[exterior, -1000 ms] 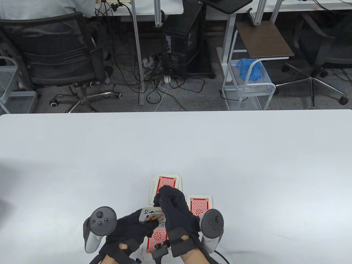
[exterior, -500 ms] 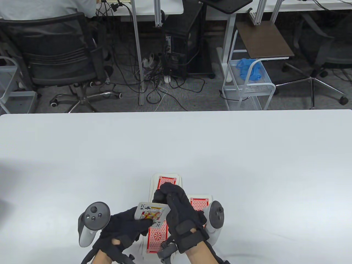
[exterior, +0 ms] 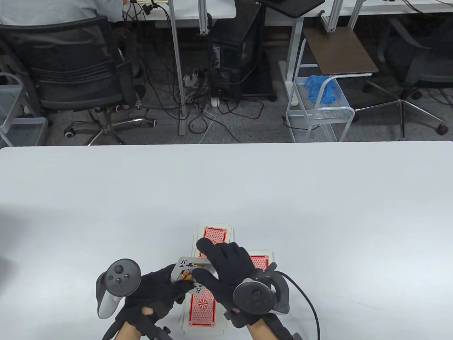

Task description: Four-player card dealing with fan arrangement

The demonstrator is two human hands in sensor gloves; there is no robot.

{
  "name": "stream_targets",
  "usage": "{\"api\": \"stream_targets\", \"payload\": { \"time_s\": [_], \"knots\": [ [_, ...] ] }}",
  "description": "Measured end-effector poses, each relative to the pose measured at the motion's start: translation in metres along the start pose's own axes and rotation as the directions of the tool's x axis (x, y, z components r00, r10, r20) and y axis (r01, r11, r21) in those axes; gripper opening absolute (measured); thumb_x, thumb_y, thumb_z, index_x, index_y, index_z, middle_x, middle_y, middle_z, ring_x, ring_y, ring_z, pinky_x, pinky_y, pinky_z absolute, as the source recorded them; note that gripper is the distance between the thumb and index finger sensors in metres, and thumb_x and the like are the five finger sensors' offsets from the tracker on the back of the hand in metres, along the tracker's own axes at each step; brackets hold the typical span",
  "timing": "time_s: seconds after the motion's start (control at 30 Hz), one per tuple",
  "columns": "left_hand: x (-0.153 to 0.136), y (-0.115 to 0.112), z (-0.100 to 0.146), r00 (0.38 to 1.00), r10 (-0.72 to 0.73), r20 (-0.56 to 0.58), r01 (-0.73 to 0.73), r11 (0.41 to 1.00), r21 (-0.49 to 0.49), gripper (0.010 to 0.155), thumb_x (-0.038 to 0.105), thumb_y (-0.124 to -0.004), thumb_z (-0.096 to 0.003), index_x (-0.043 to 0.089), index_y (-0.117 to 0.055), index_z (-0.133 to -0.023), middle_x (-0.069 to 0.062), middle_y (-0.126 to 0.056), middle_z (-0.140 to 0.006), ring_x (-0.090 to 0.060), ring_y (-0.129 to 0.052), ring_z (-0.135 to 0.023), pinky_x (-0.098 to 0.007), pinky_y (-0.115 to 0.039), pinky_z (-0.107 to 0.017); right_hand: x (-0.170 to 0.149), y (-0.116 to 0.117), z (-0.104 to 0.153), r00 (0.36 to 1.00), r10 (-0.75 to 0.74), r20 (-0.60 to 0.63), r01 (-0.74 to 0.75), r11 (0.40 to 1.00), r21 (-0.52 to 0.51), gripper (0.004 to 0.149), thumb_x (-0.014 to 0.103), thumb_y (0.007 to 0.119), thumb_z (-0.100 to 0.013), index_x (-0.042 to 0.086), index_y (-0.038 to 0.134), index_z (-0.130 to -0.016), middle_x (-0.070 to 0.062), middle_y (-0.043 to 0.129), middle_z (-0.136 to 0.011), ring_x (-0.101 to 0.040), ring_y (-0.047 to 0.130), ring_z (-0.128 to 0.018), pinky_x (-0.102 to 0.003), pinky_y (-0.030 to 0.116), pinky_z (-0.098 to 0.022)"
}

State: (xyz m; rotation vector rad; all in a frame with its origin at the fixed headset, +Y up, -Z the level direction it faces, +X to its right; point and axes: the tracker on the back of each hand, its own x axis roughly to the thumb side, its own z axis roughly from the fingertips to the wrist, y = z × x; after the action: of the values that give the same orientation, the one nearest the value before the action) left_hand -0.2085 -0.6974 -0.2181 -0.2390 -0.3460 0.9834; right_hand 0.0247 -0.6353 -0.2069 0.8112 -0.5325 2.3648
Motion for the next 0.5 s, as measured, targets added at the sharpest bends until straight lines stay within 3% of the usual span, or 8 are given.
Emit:
{"api": "stream_targets", "payload": {
  "time_s": [0.07,0.13,0.2,0.3,0.4,0.43,0.5],
  "knots": [
    [0.001,-0.004,-0.002,1.000,-0.021,0.000,0.021,0.999,-0.024,0.043,0.036,-0.091,-0.0441,0.022,-0.092,-0.085,-0.005,-0.110,-0.078,-0.036,-0.111,-0.043,-0.039,-0.096,-0.024,0.001,0.000,-0.001,0.997,0.079,0.018,-0.079,0.997,0.024,0.046,0.044,0.076,-0.055,0.016,0.081,-0.091,-0.006,0.091,-0.068,-0.035,0.094,-0.059,-0.063,0.077,-0.051],
    [-0.002,-0.006,-0.003,1.000,0.001,-0.002,-0.002,0.999,-0.047,0.043,0.037,-0.092,-0.0444,0.022,-0.092,-0.085,-0.005,-0.109,-0.079,-0.036,-0.111,-0.044,-0.040,-0.096,-0.024,-0.003,0.000,-0.002,0.999,0.016,0.027,-0.018,0.997,0.077,0.040,0.040,0.075,-0.056,0.017,0.082,-0.088,-0.005,0.090,-0.067,-0.034,0.094,-0.059,-0.063,0.077,-0.052],
    [-0.009,-0.007,-0.006,0.996,0.090,0.009,-0.087,0.984,-0.153,0.045,0.038,-0.091,-0.0463,0.021,-0.091,-0.088,-0.006,-0.109,-0.081,-0.035,-0.112,-0.048,-0.041,-0.097,-0.028,-0.009,0.000,-0.004,0.994,-0.108,-0.009,0.108,0.986,0.127,0.039,0.036,0.075,-0.055,0.015,0.083,-0.088,-0.007,0.090,-0.068,-0.036,0.092,-0.061,-0.064,0.075,-0.053],
    [-0.014,-0.008,-0.008,0.985,0.170,-0.028,-0.172,0.958,-0.231,0.050,0.039,-0.088,-0.0493,0.020,-0.086,-0.096,-0.012,-0.102,-0.092,-0.043,-0.108,-0.069,-0.051,-0.094,-0.042,-0.019,0.000,-0.005,0.981,-0.189,-0.037,0.193,0.970,0.148,0.039,0.034,0.073,-0.055,0.015,0.083,-0.088,-0.007,0.090,-0.069,-0.036,0.092,-0.063,-0.064,0.074,-0.055],
    [-0.012,-0.007,-0.012,0.992,0.129,-0.001,-0.126,0.972,-0.200,0.048,0.037,-0.086,-0.0483,0.018,-0.090,-0.092,-0.008,-0.106,-0.087,-0.038,-0.107,-0.079,-0.053,-0.093,-0.050,-0.027,0.002,-0.005,0.973,-0.220,-0.069,0.228,0.962,0.148,0.040,0.031,0.073,-0.055,0.014,0.082,-0.090,-0.008,0.090,-0.073,-0.037,0.092,-0.066,-0.065,0.073,-0.056],
    [-0.011,-0.006,-0.012,0.996,0.082,0.028,-0.078,0.987,-0.141,0.047,0.037,-0.087,-0.0469,0.018,-0.092,-0.089,-0.007,-0.108,-0.084,-0.036,-0.109,-0.076,-0.050,-0.095,-0.049,-0.028,0.002,-0.004,0.976,-0.204,-0.075,0.213,0.966,0.148,0.042,0.029,0.073,-0.055,0.014,0.080,-0.093,-0.009,0.090,-0.075,-0.038,0.092,-0.068,-0.066,0.073,-0.056],
    [-0.008,-0.006,-0.014,1.000,-0.013,0.027,0.015,0.997,-0.069,0.046,0.035,-0.088,-0.0447,0.017,-0.094,-0.086,-0.007,-0.111,-0.079,-0.035,-0.114,-0.070,-0.047,-0.099,-0.045,-0.026,0.001,-0.002,0.994,-0.078,-0.070,0.090,0.978,0.188,0.051,0.026,0.074,-0.057,0.013,0.070,-0.106,-0.013,0.085,-0.092,-0.045,0.087,-0.077,-0.069,0.068,-0.059]
  ]
}}
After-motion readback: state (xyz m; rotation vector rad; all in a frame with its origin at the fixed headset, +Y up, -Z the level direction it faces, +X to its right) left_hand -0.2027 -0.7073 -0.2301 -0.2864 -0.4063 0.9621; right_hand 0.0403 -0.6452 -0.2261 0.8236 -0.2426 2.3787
